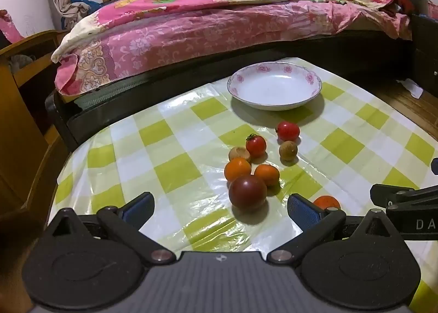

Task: Organize fruits
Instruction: 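Grasp the tangerine with the right gripper while the left gripper approaches the fruits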

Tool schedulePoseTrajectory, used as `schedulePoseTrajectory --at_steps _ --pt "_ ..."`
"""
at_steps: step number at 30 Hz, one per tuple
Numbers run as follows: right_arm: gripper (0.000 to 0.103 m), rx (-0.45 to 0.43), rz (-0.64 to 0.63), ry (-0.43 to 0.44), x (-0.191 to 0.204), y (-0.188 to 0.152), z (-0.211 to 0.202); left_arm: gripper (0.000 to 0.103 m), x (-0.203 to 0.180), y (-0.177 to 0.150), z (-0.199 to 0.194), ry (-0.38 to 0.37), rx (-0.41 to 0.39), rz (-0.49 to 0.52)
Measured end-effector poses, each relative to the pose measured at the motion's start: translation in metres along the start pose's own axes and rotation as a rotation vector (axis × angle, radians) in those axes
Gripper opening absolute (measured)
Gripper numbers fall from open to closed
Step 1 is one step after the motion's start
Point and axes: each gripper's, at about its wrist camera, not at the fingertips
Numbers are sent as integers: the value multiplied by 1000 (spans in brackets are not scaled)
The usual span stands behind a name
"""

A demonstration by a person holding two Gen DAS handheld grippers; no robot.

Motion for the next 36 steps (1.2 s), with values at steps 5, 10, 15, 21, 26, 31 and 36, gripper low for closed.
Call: schedulePoseTrajectory --at_steps 5,10,15,21,26,31,36 --pt "96 -3 -12 9 2 -3 0 103 4 1 7 1 28 -22" --pt "95 2 -1 15 3 -4 0 103 6 0 6 -1 23 -24" --pt "95 9 -5 14 3 -2 2 103 5 1 7 1 27 -22" --pt "92 20 -10 36 5 -2 4 103 6 -1 7 -1 33 -17" --pt "91 26 -18 51 6 -2 6 103 6 -1 10 -2 38 -9" --pt "86 44 -36 87 10 -1 11 103 8 -3 13 -1 45 -3" --pt "82 61 -75 148 17 0 16 103 14 -4 14 -9 45 8"
Point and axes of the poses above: each gripper's, at about its wrist camera, not at the fingertips, and z roughly the way its jaws point, x to its left, y to its top, and after that the axes turned 1 degree about x, right-handed
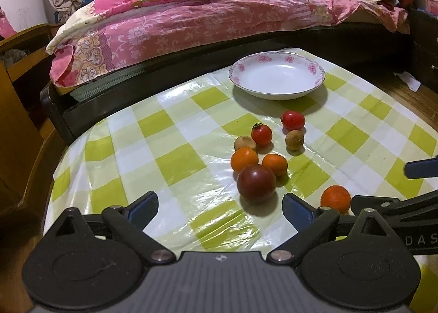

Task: Organize fruits
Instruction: 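Grasp the tangerine with the right gripper while the left gripper approaches the fruits, then grasp the dark red tomato with the left gripper while the right gripper holds the tangerine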

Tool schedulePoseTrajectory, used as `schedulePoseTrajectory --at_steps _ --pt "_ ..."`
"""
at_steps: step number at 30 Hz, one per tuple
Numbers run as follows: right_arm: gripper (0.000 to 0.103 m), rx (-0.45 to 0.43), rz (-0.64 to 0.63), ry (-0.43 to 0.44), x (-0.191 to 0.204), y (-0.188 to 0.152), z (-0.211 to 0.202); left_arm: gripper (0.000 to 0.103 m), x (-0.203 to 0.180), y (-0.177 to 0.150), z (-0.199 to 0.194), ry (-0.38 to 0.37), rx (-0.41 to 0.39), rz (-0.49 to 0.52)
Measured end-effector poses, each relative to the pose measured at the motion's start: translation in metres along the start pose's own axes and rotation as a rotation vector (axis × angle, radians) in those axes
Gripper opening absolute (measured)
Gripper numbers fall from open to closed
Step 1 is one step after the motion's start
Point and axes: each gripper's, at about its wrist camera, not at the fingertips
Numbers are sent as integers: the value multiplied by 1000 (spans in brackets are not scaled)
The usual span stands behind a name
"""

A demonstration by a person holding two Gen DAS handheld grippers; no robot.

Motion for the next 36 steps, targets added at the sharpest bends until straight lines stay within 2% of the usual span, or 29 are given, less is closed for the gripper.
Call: schedulePoseTrajectory --at_steps 14,18,20,23,28,30,36 --pt "58 55 -107 161 18 11 25 95 13 -2 17 -15 41 21" --pt "39 96 -127 148 20 11 34 95 15 -2 20 -55 48 9" --pt "38 110 -116 161 17 9 37 95 14 -2 22 -52 52 24" --pt "28 109 -141 161 16 11 37 95 15 -1 24 -78 62 17" --pt "28 116 -95 159 8 17 36 89 2 5 24 -107 35 80" --pt "28 116 -80 161 4 16 34 84 -5 9 29 -100 43 108" --pt "28 113 -56 144 -7 18 28 71 -16 18 49 -111 80 108"
Point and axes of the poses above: each gripper's, at about its wrist camera, not at the fingertips, and z roughly the way its jaws point, x to its left, y to its top, and after that the axes turned 1 degree about x, right-handed
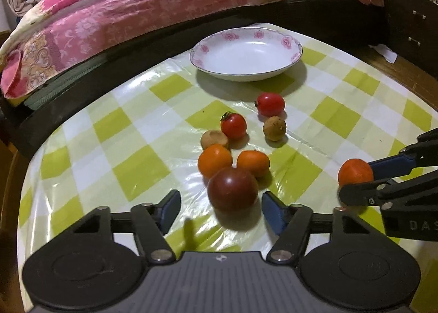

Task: Organize fruits
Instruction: 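Grasp the dark red tomato with the left gripper while the right gripper holds the tangerine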

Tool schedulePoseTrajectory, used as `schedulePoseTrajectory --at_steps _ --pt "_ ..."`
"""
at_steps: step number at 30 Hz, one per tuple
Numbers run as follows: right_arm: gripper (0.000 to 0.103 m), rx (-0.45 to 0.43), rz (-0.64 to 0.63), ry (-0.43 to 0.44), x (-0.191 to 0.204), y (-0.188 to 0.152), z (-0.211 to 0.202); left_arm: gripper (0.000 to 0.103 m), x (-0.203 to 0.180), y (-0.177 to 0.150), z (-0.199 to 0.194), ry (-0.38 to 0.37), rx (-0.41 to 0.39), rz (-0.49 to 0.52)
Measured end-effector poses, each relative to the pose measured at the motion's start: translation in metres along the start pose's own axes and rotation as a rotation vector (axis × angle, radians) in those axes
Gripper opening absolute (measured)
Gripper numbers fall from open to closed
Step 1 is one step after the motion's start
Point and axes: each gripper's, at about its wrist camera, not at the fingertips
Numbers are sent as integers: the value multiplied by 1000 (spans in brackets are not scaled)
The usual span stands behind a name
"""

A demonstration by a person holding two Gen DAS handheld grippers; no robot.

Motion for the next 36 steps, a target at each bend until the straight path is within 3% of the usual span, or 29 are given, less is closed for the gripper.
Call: schedulePoseTrajectory --at_steps 4,5,11,22,36 --pt "28 -4 20 -2 -3 3 1 67 3 3 12 -9 6 -20" --pt "28 -2 24 -1 -3 4 2 61 4 2 14 -27 14 -28" --pt "28 15 20 -2 0 6 9 48 6 1 16 -72 10 -71" --pt "28 -47 -7 -28 2 12 -5 47 -1 7 -4 -38 11 -52" --pt "28 -87 -9 -51 -1 38 -11 47 5 47 -2 -105 -20 -49"
Point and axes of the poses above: each gripper's, at about its wrist camera, not at the fingertips, and z roughly the way its jaws point, x to its left, y to its top, and after that the axes turned 1 degree about x, right-handed
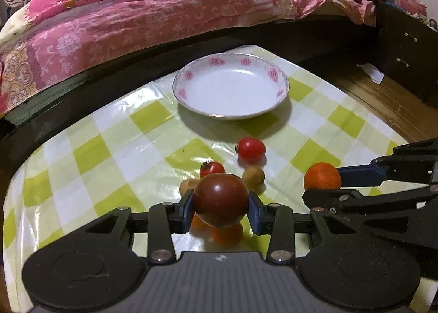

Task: Organize fruits
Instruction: 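Grasp the dark red tomato with the left gripper while the right gripper holds the tangerine, then carry both fruits to the white plate and open both grippers to release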

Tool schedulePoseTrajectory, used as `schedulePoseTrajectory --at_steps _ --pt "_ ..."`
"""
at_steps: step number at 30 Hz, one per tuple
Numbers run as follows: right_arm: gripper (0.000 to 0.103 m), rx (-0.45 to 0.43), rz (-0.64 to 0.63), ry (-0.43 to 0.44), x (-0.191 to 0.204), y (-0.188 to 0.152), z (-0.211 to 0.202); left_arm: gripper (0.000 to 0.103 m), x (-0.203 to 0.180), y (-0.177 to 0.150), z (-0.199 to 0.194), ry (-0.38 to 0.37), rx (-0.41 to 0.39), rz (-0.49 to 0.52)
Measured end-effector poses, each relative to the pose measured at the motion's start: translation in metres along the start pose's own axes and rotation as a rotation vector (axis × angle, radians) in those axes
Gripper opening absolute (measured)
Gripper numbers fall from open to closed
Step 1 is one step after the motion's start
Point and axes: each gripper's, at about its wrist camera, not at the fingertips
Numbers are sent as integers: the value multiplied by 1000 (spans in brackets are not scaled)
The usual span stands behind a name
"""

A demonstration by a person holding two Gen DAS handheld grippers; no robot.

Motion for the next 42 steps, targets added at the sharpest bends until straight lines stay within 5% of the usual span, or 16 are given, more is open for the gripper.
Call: schedulePoseTrajectory --at_steps 29,42 --pt "28 -73 -19 -35 -35 77 53 46 23 80 65 -1 -51 -41" --pt "32 -74 -51 -11 -50 92 84 46 24 90 93 0 -45 -35"
Point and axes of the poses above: each gripper's, at about its wrist camera, not at the fingertips, and z roughly the way its jaws point, x to its left, y to its top, and after that the axes turned 1 degree about x, right-handed
